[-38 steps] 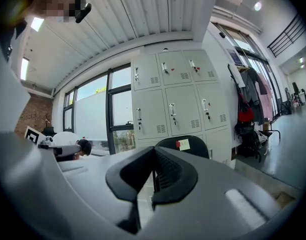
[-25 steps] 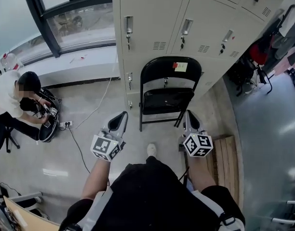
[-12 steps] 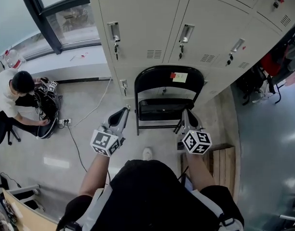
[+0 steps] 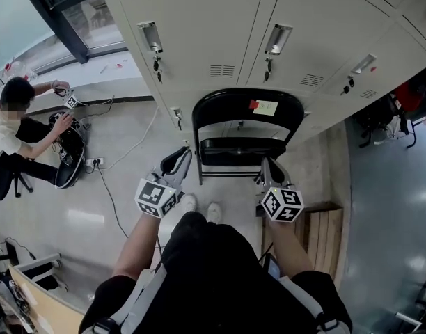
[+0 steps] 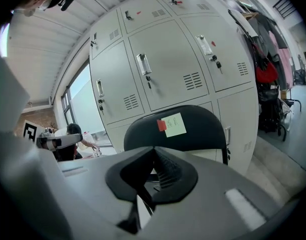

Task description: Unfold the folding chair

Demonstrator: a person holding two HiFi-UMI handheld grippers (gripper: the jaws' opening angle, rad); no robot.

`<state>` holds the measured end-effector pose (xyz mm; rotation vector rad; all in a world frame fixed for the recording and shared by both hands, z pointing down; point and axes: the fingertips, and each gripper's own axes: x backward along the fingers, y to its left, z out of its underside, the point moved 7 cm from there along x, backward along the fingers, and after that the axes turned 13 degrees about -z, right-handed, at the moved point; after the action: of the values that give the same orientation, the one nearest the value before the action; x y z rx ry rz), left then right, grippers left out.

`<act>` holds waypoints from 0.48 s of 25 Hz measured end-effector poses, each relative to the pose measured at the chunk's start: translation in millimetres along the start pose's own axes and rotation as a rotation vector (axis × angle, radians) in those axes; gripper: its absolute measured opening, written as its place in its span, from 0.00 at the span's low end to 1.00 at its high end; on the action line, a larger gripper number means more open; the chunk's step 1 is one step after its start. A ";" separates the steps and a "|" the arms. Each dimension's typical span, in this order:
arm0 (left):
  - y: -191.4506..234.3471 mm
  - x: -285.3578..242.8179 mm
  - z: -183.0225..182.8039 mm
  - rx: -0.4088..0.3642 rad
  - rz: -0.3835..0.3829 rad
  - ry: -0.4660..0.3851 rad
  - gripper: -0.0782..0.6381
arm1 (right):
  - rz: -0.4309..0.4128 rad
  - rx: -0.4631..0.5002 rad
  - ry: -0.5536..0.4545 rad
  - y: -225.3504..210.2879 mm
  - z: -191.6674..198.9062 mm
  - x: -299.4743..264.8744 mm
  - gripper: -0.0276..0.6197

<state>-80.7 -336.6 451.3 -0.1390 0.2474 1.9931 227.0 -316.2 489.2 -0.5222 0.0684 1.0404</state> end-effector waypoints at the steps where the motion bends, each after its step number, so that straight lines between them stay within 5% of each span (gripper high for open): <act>1: 2.2 -6.2 1.7 -0.005 0.008 0.008 0.19 | 0.004 -0.007 0.008 -1.5 2.2 -4.3 0.05; 9: 33.0 -62.6 22.4 0.053 0.070 0.122 0.33 | 0.036 -0.069 0.051 -3.5 20.5 -41.3 0.05; 12: 43.6 -86.1 33.5 0.001 0.098 0.180 0.38 | 0.050 -0.081 0.072 -3.4 29.0 -55.7 0.05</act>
<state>-83.5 -422.4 506.6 -0.3118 0.3763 2.0800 195.7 -349.4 532.5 -0.6344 0.1038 1.0767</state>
